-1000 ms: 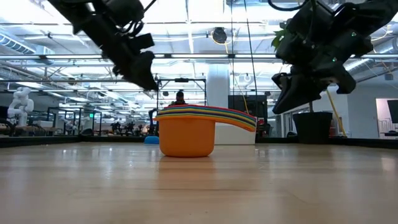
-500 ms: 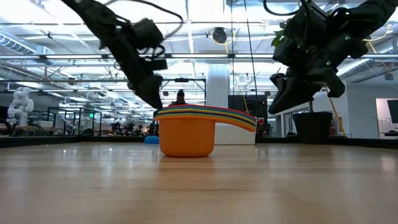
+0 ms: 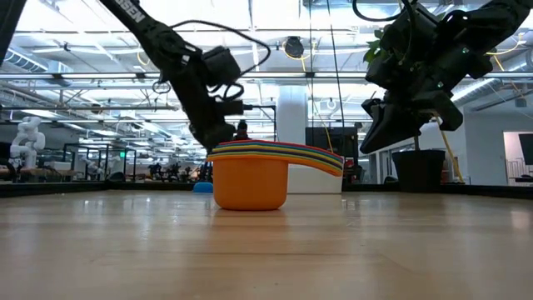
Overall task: Nest measuring cups in basket
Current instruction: Stack the blue measuring cup into the red measuring cup
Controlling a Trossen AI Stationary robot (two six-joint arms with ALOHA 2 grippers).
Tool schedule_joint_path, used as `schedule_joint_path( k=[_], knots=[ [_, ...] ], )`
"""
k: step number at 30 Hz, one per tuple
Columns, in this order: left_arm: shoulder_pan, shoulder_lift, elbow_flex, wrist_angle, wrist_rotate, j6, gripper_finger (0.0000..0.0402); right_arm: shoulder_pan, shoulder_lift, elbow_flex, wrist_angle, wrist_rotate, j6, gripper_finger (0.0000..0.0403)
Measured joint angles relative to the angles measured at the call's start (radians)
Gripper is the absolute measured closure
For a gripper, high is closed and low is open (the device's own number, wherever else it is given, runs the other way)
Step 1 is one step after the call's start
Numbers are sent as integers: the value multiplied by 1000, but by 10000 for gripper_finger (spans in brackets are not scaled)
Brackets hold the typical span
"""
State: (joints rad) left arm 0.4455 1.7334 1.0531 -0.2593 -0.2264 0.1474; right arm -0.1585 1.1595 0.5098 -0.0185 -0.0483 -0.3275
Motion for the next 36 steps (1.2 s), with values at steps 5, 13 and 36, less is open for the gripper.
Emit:
schedule_joint_path(
  k=[5, 13, 36],
  knots=[
    [28, 55, 0, -3, -47, -69, 158, 0, 0, 0, 1, -1, 21, 390],
    [24, 74, 0, -26, -95, -164, 164, 1, 0, 0, 9, -4, 30, 390],
    [-18, 80, 0, 99, -102, -213, 172, 1, 0, 0, 63, -4, 52, 390]
  ],
)
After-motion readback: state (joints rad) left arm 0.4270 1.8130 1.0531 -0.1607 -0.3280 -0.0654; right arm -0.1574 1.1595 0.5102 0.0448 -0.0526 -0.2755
